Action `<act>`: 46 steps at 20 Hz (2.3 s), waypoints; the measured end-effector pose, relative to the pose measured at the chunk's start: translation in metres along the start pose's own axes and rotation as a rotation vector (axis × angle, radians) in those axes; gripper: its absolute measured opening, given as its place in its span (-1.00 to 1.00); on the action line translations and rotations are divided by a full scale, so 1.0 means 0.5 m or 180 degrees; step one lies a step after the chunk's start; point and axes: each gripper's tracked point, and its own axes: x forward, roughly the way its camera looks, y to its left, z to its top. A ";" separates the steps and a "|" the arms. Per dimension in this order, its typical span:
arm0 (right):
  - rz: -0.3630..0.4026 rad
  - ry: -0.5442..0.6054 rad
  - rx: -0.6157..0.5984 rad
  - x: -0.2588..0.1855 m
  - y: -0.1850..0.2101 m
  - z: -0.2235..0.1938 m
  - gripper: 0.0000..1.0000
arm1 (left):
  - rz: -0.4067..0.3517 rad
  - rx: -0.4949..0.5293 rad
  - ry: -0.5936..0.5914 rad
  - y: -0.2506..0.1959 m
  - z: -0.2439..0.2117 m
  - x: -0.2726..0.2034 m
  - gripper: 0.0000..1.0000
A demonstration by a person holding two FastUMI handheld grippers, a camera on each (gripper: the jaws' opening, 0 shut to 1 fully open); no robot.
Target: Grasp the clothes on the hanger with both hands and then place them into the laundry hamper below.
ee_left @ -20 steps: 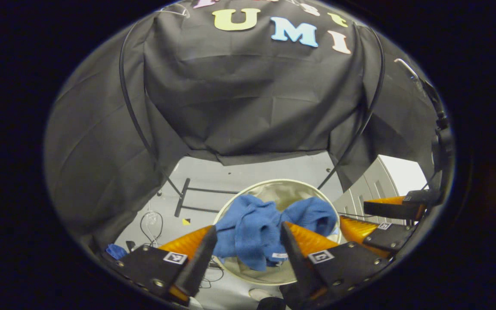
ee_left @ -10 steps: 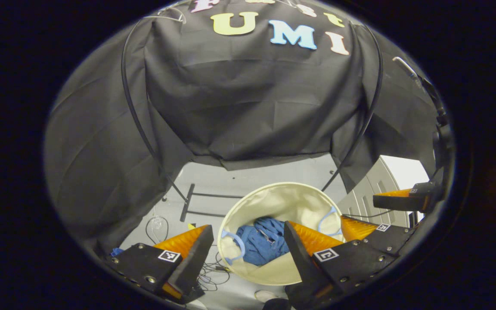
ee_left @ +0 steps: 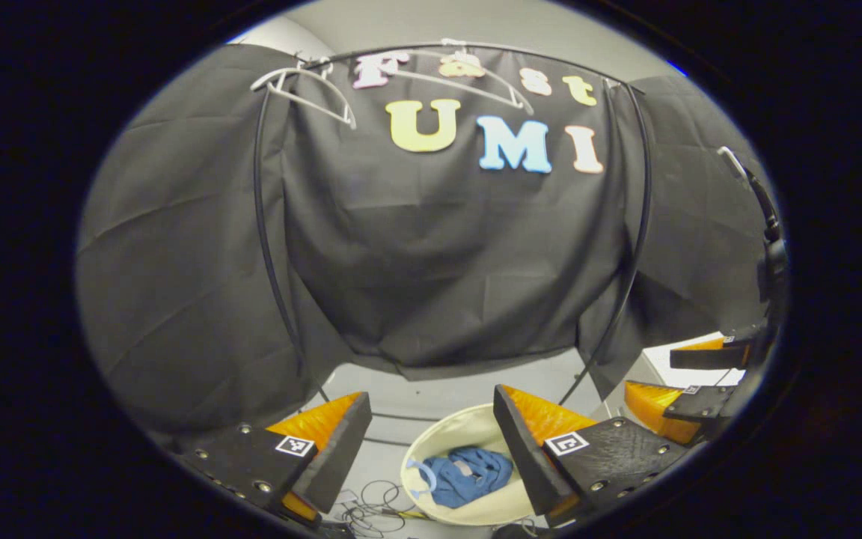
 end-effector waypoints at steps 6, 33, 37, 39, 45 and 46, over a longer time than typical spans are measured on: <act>-0.0149 -0.0600 0.0154 -0.155 -0.060 0.119 0.92 | 0.0018 -0.0002 -0.0578 -0.004 0.172 -0.174 0.89; -0.0272 -0.1999 0.0334 -0.607 -0.239 0.193 0.90 | 0.0176 0.0136 -0.1837 -0.235 0.324 -0.743 0.87; -0.0279 -0.2034 0.0363 -0.618 -0.245 0.192 0.89 | 0.0188 0.0098 -0.1842 -0.238 0.317 -0.747 0.89; -0.0289 -0.2023 0.0353 -0.615 -0.247 0.187 0.89 | 0.0195 0.0106 -0.1838 -0.233 0.314 -0.757 0.89; -0.0318 -0.2023 0.0421 -0.615 -0.255 0.181 0.89 | 0.0172 0.0142 -0.1882 -0.247 0.313 -0.777 0.87; -0.0329 -0.2030 0.0430 -0.614 -0.259 0.182 0.89 | 0.0169 0.0139 -0.1887 -0.251 0.316 -0.773 0.87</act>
